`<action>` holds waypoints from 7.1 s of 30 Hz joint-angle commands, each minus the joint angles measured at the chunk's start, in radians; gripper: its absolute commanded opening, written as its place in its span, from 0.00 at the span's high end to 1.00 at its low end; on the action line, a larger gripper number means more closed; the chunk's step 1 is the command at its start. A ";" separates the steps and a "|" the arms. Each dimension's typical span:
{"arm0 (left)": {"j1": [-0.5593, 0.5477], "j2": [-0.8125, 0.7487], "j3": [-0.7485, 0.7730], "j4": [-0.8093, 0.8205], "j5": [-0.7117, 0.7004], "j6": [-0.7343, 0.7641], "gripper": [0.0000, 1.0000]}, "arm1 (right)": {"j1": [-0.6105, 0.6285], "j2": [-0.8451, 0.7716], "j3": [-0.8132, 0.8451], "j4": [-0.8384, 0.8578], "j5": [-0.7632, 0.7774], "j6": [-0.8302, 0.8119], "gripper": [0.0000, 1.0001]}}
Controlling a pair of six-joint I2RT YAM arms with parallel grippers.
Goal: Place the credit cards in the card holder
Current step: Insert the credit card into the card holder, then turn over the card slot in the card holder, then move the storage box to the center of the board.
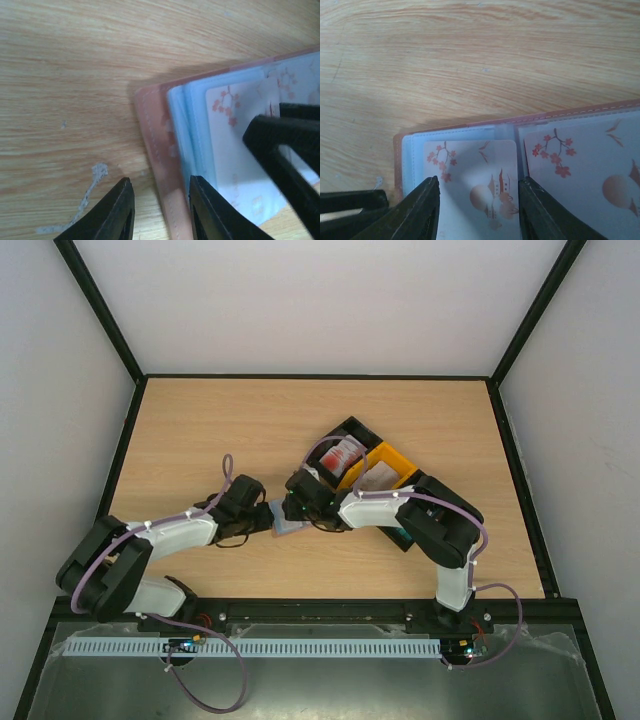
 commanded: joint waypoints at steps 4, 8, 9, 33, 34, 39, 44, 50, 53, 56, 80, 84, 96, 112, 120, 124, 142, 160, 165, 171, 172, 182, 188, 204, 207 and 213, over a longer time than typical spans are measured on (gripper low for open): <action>0.005 0.031 -0.005 -0.029 -0.059 -0.012 0.69 | 0.007 0.016 -0.019 0.080 -0.111 -0.006 0.57; 0.004 0.035 -0.011 -0.021 -0.050 -0.006 0.69 | 0.006 0.025 -0.013 0.094 -0.135 -0.018 0.58; 0.004 0.035 -0.011 -0.020 -0.048 -0.004 0.69 | 0.007 0.027 -0.012 0.098 -0.144 -0.021 0.59; 0.000 -0.133 -0.013 -0.100 -0.133 -0.023 0.81 | 0.022 -0.053 0.037 -0.103 0.056 -0.093 0.70; 0.000 -0.153 -0.017 -0.099 -0.133 -0.028 0.80 | 0.023 -0.048 0.043 -0.111 0.051 -0.092 0.71; 0.002 -0.230 -0.049 -0.039 -0.083 -0.057 0.78 | 0.022 -0.010 0.060 -0.141 -0.008 -0.092 0.80; 0.001 -0.238 -0.081 0.039 -0.020 -0.081 0.76 | 0.023 -0.002 0.039 -0.151 -0.046 -0.081 0.87; 0.002 -0.208 -0.094 0.077 0.025 -0.086 0.72 | 0.023 0.006 0.017 -0.172 -0.033 -0.067 0.95; 0.002 -0.196 -0.099 0.097 0.045 -0.091 0.71 | 0.022 0.014 0.015 -0.184 -0.015 -0.057 0.98; 0.001 -0.192 -0.102 0.106 0.051 -0.091 0.70 | 0.023 0.015 0.013 -0.203 0.003 -0.037 0.98; 0.010 -0.121 -0.103 0.148 0.079 -0.103 0.67 | 0.026 -0.115 -0.044 -0.170 0.037 -0.028 0.72; 0.012 -0.121 -0.102 0.146 0.077 -0.102 0.67 | 0.025 -0.127 -0.047 -0.165 0.020 -0.030 0.71; 0.015 -0.111 -0.104 0.146 0.071 -0.099 0.67 | 0.028 -0.025 -0.018 -0.090 -0.156 -0.057 0.85; 0.022 -0.097 -0.101 0.124 0.043 -0.090 0.61 | 0.028 0.021 -0.012 -0.147 -0.093 -0.048 0.98; 0.022 -0.082 -0.098 0.123 0.059 -0.085 0.61 | 0.028 0.031 -0.012 -0.144 -0.096 -0.049 0.98; 0.021 -0.086 -0.099 0.145 0.096 -0.081 0.68 | 0.028 0.030 -0.010 -0.142 -0.097 -0.049 0.98; 0.022 -0.119 -0.084 0.199 0.196 -0.032 0.67 | 0.028 -0.051 -0.011 -0.114 -0.056 -0.050 0.97; 0.021 -0.122 -0.049 0.232 0.283 0.046 0.66 | 0.027 -0.160 -0.058 -0.128 0.122 0.006 0.95; 0.022 -0.080 -0.032 0.268 0.312 0.048 0.65 | 0.028 -0.224 -0.101 -0.127 0.213 0.042 0.94; 0.010 0.002 0.007 0.309 0.363 0.042 0.62 | 0.028 -0.364 -0.168 -0.139 0.339 0.084 0.90; 0.005 0.018 0.016 0.314 0.367 0.042 0.61 | 0.028 -0.391 -0.180 -0.140 0.359 0.088 0.89; -0.025 0.159 0.108 0.289 0.330 0.048 0.55 | 0.002 -0.594 -0.211 -0.261 0.436 0.033 0.76; -0.026 0.055 0.172 0.158 0.240 0.088 0.42 | -0.035 -0.714 -0.183 -0.372 0.396 -0.054 0.67; -0.018 -0.453 0.062 -0.091 0.058 0.061 0.07 | -0.196 -0.898 -0.190 -0.801 0.434 -0.049 0.41; -0.015 -0.492 0.041 -0.096 0.042 0.063 0.04 | -0.196 -0.860 -0.227 -0.845 0.454 0.005 0.45; -0.013 -0.503 0.021 -0.087 0.070 0.052 0.03 | -0.199 -0.762 -0.235 -0.827 0.486 0.038 0.57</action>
